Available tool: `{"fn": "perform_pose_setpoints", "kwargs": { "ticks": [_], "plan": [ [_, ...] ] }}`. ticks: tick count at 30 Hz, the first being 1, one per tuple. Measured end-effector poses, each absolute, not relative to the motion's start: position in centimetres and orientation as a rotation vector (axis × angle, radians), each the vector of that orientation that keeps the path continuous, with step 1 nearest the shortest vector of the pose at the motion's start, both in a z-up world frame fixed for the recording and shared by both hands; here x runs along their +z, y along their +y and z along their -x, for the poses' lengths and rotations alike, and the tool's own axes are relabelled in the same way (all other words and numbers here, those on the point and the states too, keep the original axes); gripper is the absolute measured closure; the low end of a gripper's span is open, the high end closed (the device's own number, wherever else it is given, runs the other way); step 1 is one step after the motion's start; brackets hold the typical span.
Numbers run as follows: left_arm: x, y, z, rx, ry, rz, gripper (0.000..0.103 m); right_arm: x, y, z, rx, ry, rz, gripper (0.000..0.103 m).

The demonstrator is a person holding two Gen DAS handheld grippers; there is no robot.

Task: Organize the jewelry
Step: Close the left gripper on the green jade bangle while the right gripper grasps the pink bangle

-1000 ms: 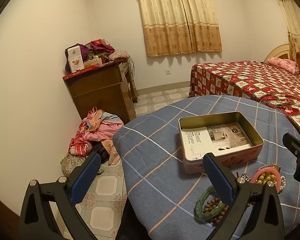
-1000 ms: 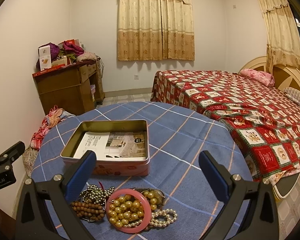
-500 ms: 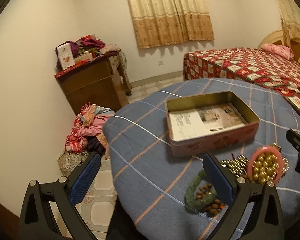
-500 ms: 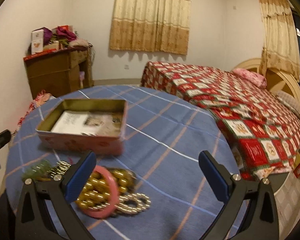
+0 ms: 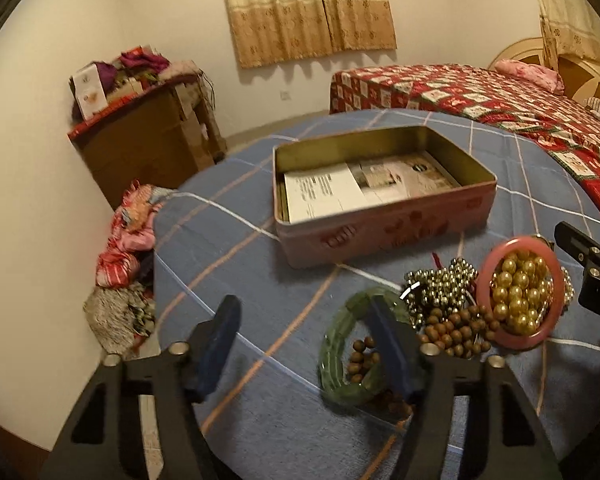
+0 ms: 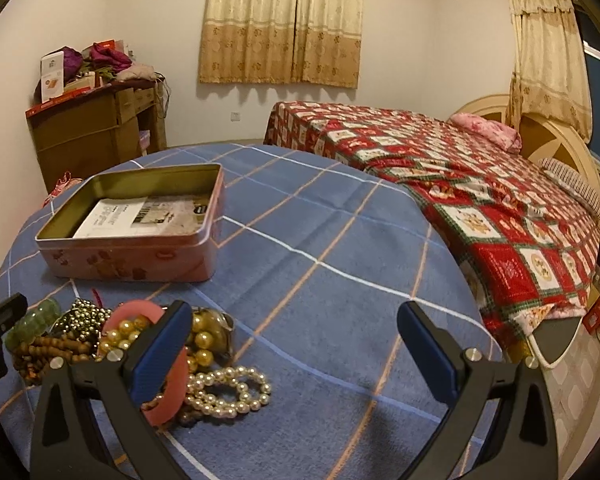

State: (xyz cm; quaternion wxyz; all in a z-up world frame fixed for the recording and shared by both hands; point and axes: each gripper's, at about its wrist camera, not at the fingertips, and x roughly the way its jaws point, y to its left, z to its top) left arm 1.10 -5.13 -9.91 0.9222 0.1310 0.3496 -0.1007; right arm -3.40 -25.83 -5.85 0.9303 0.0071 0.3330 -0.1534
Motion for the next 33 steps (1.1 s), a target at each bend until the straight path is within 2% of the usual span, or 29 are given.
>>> {"fn": "perform_pose_setpoints", "kwargs": {
  "ticks": [3,11,14,20,22,24,26,29,33],
  "plan": [
    [-10.1,-5.0,-1.0,-0.223,0.726,-0.251,0.047,-6.2,-25.4,3.3,-0.308,0.691,-0.004,0.000],
    [-7.8,-4.8,-0.1,-0.231,0.672,-0.215,0.047,-6.2,-25.3,3.5,-0.305,0.680,-0.004,0.000],
    [-7.7,-5.5,0.3,-0.253,0.663,-0.242,0.036,-6.2,-25.2,3.4,-0.304,0.678,-0.005,0.000],
    [-10.0,-6.6,-0.4,-0.290,0.734,-0.287,0.035,-6.2,-24.6,3.5,-0.291,0.670,0.007,0.000],
    [-10.4,-6.6,-0.5,-0.295,0.745,-0.287,0.046,-6.1,-24.5,3.4,-0.289,0.669,0.012,0.000],
    [-10.4,-6.2,-0.8,-0.329,0.772,-0.256,0.088,-6.1,-24.5,3.4,-0.290,0.667,0.009,0.000],
    [-10.4,-6.0,-0.7,-0.359,0.774,-0.245,0.099,-6.0,-24.7,3.4,-0.293,0.665,0.003,0.000],
    [-9.8,-5.6,-0.4,-0.382,0.758,-0.225,0.103,-5.9,-24.5,3.5,-0.291,0.661,0.008,0.000],
    [-7.9,-4.3,-0.4,-0.346,0.690,-0.208,0.103,-5.7,-24.7,3.4,-0.293,0.657,0.014,0.000]
  ]
}}
